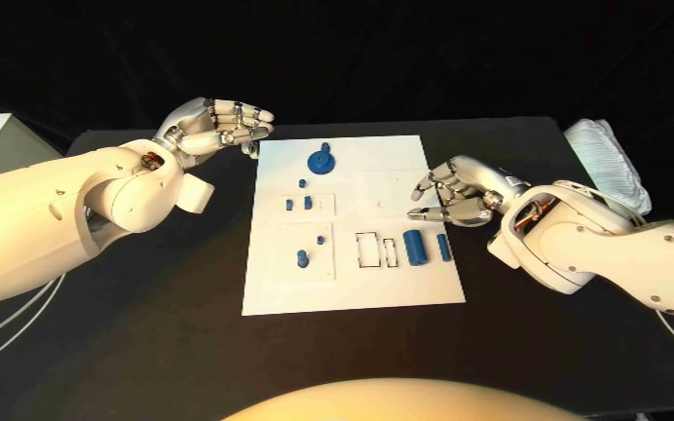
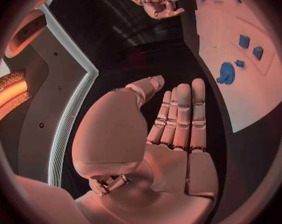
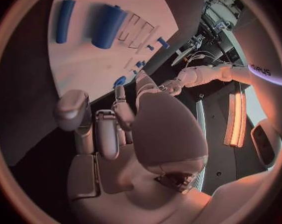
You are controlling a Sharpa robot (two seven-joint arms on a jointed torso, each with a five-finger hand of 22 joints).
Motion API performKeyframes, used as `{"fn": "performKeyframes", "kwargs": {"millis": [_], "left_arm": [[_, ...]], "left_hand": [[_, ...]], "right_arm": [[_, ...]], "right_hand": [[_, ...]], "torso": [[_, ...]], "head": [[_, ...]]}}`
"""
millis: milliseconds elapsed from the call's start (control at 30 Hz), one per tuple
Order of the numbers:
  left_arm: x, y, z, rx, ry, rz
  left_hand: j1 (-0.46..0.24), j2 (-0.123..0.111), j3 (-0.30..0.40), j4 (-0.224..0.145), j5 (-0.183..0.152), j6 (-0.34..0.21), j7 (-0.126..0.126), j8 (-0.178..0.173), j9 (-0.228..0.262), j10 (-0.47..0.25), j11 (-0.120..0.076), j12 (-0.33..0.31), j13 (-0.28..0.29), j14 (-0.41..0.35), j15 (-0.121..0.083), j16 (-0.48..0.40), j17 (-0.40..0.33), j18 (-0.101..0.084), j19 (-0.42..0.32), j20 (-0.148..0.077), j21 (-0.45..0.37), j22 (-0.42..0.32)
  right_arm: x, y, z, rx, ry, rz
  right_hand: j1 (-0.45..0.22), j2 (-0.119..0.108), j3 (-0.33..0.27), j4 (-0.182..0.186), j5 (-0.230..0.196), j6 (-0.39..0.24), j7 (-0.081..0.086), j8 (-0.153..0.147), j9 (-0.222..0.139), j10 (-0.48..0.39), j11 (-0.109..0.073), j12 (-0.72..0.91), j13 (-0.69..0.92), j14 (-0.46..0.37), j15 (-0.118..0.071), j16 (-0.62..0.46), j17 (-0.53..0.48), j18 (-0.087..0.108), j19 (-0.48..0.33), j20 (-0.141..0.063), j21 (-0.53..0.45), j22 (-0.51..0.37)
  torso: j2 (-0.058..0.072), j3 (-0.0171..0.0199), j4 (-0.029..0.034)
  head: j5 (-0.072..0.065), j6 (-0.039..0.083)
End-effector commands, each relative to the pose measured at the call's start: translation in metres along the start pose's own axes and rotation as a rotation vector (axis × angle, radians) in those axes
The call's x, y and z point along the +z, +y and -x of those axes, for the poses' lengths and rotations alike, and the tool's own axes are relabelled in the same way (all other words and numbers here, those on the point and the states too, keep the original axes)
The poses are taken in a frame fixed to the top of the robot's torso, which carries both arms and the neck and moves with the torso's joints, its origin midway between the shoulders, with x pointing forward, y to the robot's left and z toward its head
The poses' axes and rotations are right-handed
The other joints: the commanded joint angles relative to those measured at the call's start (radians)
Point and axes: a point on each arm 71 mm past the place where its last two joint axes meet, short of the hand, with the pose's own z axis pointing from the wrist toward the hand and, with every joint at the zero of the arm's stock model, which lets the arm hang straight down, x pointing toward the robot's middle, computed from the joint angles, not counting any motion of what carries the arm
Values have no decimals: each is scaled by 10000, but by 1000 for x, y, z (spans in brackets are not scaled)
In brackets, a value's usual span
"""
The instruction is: Assemble the parts on the task board
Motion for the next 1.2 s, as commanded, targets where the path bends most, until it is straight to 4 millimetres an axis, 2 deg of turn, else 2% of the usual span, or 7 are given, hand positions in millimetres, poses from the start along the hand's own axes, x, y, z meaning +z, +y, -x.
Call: {"fn": "performKeyframes", "kwargs": {"millis": [33,267,433,567,933,1067,1200], "left_arm": [[-1,-2,-2,-38,95,-159],[-3,-1,-1,-54,105,-138],[-3,-1,-3,-85,153,-117],[-3,-1,-3,-95,168,-108],[-4,-1,-3,-105,182,-90],[-4,0,-2,-109,195,-76],[-4,0,-2,-117,214,-51]], "left_hand": [[-26,81,-50,6,31,-79,-6,64,-11,-64,-22,37,11,-6,29,66,-11,142,42,38,-65,-10],[-26,81,-50,6,31,-79,-6,64,-11,-64,-22,37,11,-6,29,66,-11,142,42,38,-65,-10],[-41,83,-61,19,31,-85,-2,76,-15,-74,-20,65,17,-17,32,69,-17,141,38,41,-73,-16],[-41,83,-61,19,31,-85,-2,76,-15,-74,-20,65,17,-17,32,69,-17,141,38,41,-73,-16],[-63,84,-71,35,31,-87,1,83,-17,-83,-17,78,19,-20,36,73,-19,140,36,44,-79,-20],[-77,88,-77,48,33,-88,2,88,-19,-90,-16,87,21,-21,38,75,-21,139,35,46,-84,-23],[-97,90,-84,64,34,-93,4,92,-22,-102,-13,96,22,-24,41,78,-23,138,33,49,-91,-28]], "right_arm": [[-9,-8,-2,169,456,-817],[-21,-16,-10,-797,899,-1434],[-22,-19,-21,-1322,1132,-1661],[-22,-20,-26,-1564,1222,-1736],[-15,-17,-46,-2054,1483,-1807],[-11,-18,-52,-2084,1590,-1917],[-9,-19,-59,-1996,1692,-2001]], "right_hand": [[-201,26,-279,19,80,41,-14,114,44,331,-9,532,856,691,-30,210,802,-186,183,-24,487,503],[-706,-24,-998,43,127,115,-84,405,169,797,-59,1166,1945,872,-65,580,1744,-362,410,-57,1474,1516],[-1166,-29,-1259,64,138,69,-85,496,202,762,-58,1120,1974,879,-60,607,1816,-369,387,-53,1546,1618],[-1297,-20,-1336,65,139,74,-91,539,216,795,-60,1153,2050,891,-59,629,1881,-383,396,-50,1623,1704],[-1647,16,-1429,74,60,244,-170,785,300,881,-126,1219,2215,940,-102,713,2116,-432,455,-76,1904,2002],[-1777,54,-1422,75,31,302,-204,879,331,884,-152,1206,2227,945,-126,721,2142,-436,455,-91,1935,2042],[-1835,107,-1400,74,50,306,-214,914,341,879,-162,1190,2223,941,-134,716,2127,-435,450,-98,1938,2052]], "torso": [[-6,-15,-32],[-11,-1,-34],[-1,-23,30],[11,-21,24],[13,-3,14],[13,-16,28],[12,-16,20]], "head": [[-81,13],[-123,7],[-195,29],[-182,40],[-118,-51],[-145,-51],[-87,-77]]}}
